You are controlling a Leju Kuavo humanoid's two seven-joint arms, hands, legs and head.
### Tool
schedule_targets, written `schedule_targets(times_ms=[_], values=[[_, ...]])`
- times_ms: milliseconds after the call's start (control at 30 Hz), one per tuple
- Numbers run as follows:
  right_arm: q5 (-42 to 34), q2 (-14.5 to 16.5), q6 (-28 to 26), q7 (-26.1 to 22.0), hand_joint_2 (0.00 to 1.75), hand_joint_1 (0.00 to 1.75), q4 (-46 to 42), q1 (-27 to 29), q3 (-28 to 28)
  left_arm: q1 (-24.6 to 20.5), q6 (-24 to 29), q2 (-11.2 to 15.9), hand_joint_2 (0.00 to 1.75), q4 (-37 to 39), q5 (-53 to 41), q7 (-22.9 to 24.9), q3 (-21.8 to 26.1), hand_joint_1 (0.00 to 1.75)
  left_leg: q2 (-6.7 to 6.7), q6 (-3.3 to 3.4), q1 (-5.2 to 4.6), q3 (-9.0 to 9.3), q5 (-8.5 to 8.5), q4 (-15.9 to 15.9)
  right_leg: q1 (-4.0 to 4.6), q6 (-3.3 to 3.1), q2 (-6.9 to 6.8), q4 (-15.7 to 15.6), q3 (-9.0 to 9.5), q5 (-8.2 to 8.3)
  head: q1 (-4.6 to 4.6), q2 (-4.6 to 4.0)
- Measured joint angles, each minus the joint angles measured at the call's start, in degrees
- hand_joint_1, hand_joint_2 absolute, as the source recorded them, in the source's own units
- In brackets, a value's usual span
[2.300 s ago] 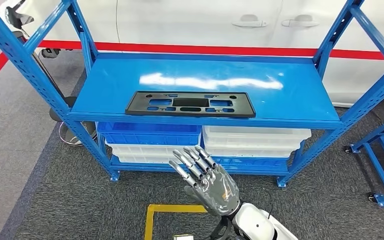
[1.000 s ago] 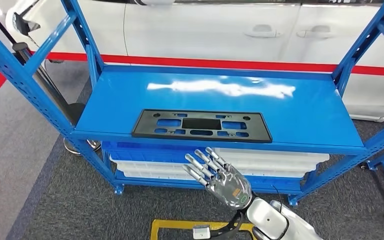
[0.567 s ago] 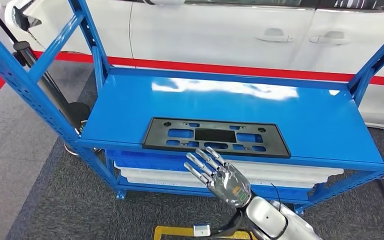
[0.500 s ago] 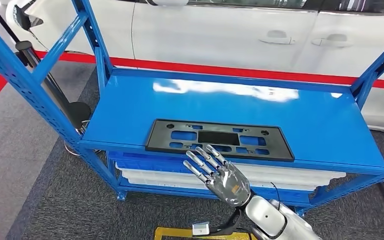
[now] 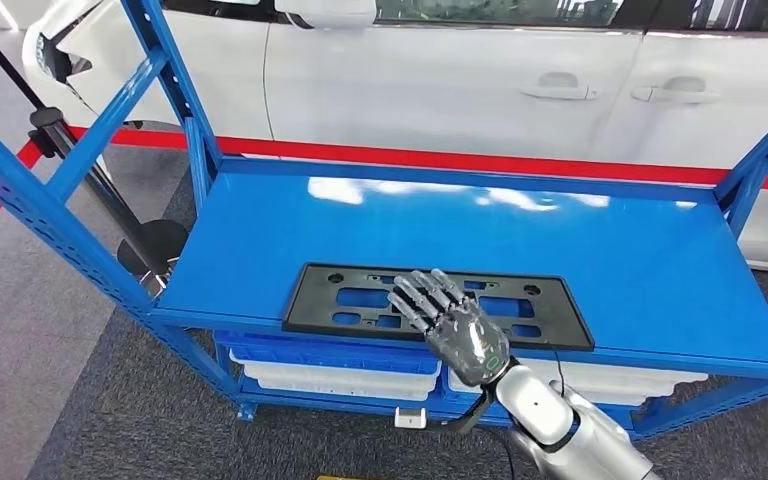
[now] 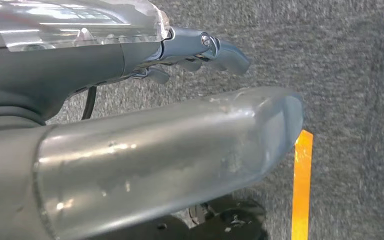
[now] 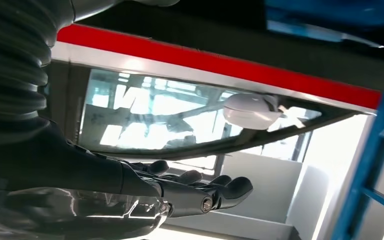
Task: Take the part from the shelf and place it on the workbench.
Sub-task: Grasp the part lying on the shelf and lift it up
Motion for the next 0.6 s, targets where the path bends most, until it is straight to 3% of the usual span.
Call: schedule_targets(times_ms=[67,100,133,167,233,300,367,433,500,567,600], values=[[-0.11,-0.04,0.34,0.34,1.75,0.0,1.84,-1.01,-0.74,-0.11,-0.11,0.01,0.0,0.0,-0.37,0.24,0.1,0.0,0.06,-0.67,0.31,-3.94,-3.06,6.54,-0.05,-0.08,-0.18,0.01,0.08,-0.23,0.0,0.0],[-0.12,-0.07,0.43,0.39,1.75,0.0,2.7,-1.29,-1.03,-0.06,-0.11,0.04,0.0,0.0,-0.49,0.32,0.14,0.0,0.08,-0.94,0.49,-5.37,-3.44,8.47,-0.11,-0.01,-0.24,0.08,0.14,-0.37,-0.01,0.0],[-0.12,-0.08,0.5,0.4,1.75,0.0,3.46,-1.49,-1.23,0.0,-0.13,0.09,0.0,0.0,-0.6,0.37,0.17,0.0,0.11,-1.2,0.66,-5.87,-2.71,8.54,-0.2,0.12,-0.26,0.17,0.24,-0.53,0.0,0.0],[-0.11,-0.08,0.63,0.45,1.75,0.0,4.18,-1.72,-1.41,0.04,-0.16,0.13,0.0,0.0,-0.7,0.39,0.19,0.0,0.14,-1.43,0.84,-5.33,-0.81,6.47,-0.35,0.34,-0.25,0.32,0.42,-0.75,-0.01,0.0],[-0.07,-0.08,1.06,0.73,1.75,0.0,5.45,-2.39,-1.79,0.03,-0.21,0.17,0.0,0.0,-1.03,0.55,0.21,0.0,0.07,-1.86,1.14,-2.7,3.66,-0.69,-0.62,0.95,-0.22,0.84,0.75,-1.29,0.0,0.0],[0.11,-0.08,1.85,1.2,1.75,0.0,7.01,-3.45,-2.35,-0.04,-0.1,0.17,0.0,0.0,-1.79,0.9,0.21,0.0,-0.05,-1.25,1.09,-1.32,5.04,-4.88,-0.65,1.59,-0.15,1.44,0.65,-1.66,0.0,0.0],[0.46,0.0,2.66,1.76,1.75,0.0,9.06,-4.55,-3.07,-0.05,0.04,0.17,0.0,0.0,-2.64,1.09,0.23,0.0,-0.07,0.09,0.87,-1.31,5.04,-5.22,-0.53,2.2,-0.11,1.59,0.56,-1.77,0.0,0.0],[0.98,0.34,3.22,2.29,1.75,0.0,11.37,-5.65,-3.97,-0.08,0.06,0.17,0.0,0.0,-3.27,0.96,0.27,0.0,-0.04,1.03,0.98,-1.07,5.94,-5.43,-0.62,2.76,-0.09,2.19,0.4,-2.44,0.01,0.0],[1.37,0.95,3.44,2.62,1.75,0.0,13.69,-6.77,-5.07,-0.28,0.03,0.17,0.0,0.0,-3.7,0.75,0.44,0.0,-0.07,1.64,1.11,-0.99,6.27,-5.65,-0.85,3.13,0.11,6.34,-1.46,-4.98,0.01,0.0],[1.45,1.56,3.44,2.72,1.75,0.0,15.72,-7.4,-5.89,-0.4,0.04,0.17,0.0,0.0,-3.87,0.61,0.73,0.0,-0.19,1.86,1.05,-1.06,6.28,-5.65,-1.0,3.35,0.31,13.82,-5.0,-8.22,0.01,0.0],[1.46,1.81,3.44,2.72,1.75,0.0,16.53,-7.49,-6.1,-0.42,0.04,0.17,0.0,0.0,-3.9,0.56,0.87,0.0,-0.27,1.89,1.01,-1.05,6.25,-5.65,-1.03,3.4,0.34,16.67,-6.46,-8.92,0.01,0.0]])
